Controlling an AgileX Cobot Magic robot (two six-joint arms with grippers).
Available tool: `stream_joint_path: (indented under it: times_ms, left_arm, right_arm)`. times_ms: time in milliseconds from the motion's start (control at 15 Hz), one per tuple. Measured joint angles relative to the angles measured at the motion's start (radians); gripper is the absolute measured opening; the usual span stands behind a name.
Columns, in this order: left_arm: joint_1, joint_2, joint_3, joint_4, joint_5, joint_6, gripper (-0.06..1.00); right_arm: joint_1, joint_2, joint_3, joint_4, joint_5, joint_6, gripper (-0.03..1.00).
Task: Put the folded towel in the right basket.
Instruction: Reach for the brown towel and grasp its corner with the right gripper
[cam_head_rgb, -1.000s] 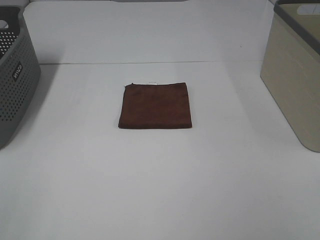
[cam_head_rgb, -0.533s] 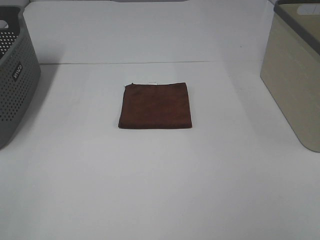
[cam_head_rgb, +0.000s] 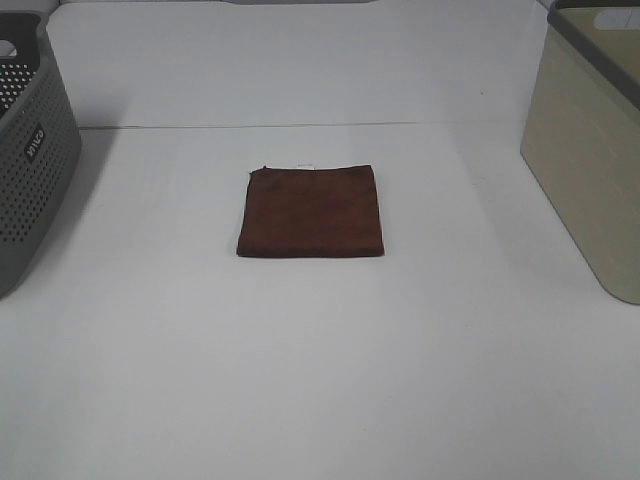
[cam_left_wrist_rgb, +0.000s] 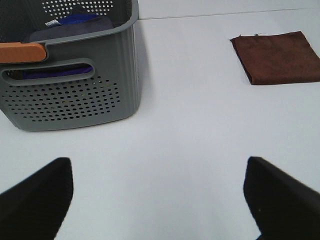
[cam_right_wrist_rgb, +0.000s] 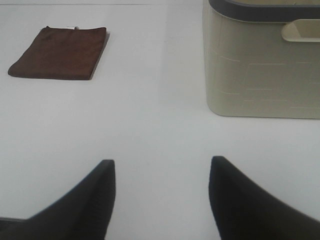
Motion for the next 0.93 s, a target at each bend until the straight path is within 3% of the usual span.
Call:
stream_joint_path:
  times_ms: [733, 933]
  left_arm:
    - [0.000, 0.000, 0.000, 0.000, 0.000, 0.000, 0.88]
    - [0.000, 0.000, 0.000, 0.000, 0.000, 0.000, 0.88]
  right_arm:
    - [0.000, 0.000, 0.000, 0.001, -0.003, 0.000, 0.54]
    - [0.000, 0.007, -0.019, 0.005, -0.129, 0.000, 0.54]
